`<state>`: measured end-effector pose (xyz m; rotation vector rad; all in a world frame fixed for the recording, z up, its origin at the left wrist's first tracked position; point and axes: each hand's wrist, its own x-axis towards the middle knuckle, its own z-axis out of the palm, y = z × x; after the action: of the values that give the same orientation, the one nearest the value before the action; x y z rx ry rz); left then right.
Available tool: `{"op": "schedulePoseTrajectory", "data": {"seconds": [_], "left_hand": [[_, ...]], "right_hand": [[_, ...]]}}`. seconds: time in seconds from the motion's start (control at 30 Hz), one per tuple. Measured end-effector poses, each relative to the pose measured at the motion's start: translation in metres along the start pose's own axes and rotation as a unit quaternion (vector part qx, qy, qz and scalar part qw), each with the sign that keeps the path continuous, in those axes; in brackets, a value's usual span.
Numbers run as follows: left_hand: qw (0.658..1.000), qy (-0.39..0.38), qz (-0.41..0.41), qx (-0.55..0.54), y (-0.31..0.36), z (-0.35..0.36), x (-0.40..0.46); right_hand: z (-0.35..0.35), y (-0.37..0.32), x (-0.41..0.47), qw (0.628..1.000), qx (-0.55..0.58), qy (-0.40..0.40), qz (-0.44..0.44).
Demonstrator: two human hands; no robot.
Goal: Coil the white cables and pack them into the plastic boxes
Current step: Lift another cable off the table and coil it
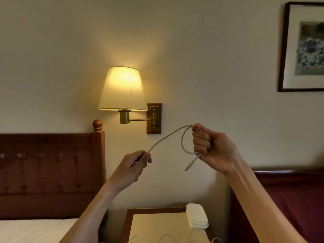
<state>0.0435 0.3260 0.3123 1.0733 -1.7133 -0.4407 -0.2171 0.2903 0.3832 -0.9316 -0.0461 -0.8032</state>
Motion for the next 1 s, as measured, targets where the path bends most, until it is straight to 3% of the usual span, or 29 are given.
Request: {"op": "schedulePoseTrajectory", "data": {"seconds": [0.1, 0.2, 0.27, 0.3, 0.47, 0.53, 0.73, 1.0], "left_hand": [[0.991, 0.022, -0.024, 0.132, -0.011, 0.008, -0.005], [0.944, -0.129, -0.029, 0.304, 0.015, 0.028, -0.012], [0.93, -0.214, 0.012, 0.298, 0.044, 0.039, -0.015], [0.929, -0.22, 0.05, 0.292, 0.058, 0.041, -0.016], [0.921, -0.079, 0.223, 0.31, 0.079, 0.029, -0.008], [0.911, -0.017, 0.256, 0.323, 0.069, 0.025, 0.0], [0.904, 0.077, 0.258, 0.332, 0.038, 0.025, 0.019], [0.946, 0.104, 0.213, 0.222, -0.003, 0.019, 0.033]], "right_hand": [[0.001, -0.006, -0.001, 1.0, -0.023, -0.014, -0.003], [0.003, 0.008, 0.005, 0.983, -0.178, 0.04, -0.024], [0.003, 0.021, 0.009, 0.942, -0.324, 0.076, -0.047], [0.002, 0.026, 0.01, 0.921, -0.376, 0.087, -0.05], [-0.006, 0.044, 0.007, 0.813, -0.576, 0.077, -0.042], [-0.007, 0.047, 0.006, 0.802, -0.593, 0.052, -0.046], [-0.005, 0.051, 0.009, 0.91, -0.41, 0.053, 0.041], [-0.021, 0.04, 0.003, 0.981, -0.155, -0.001, 0.115]]}}
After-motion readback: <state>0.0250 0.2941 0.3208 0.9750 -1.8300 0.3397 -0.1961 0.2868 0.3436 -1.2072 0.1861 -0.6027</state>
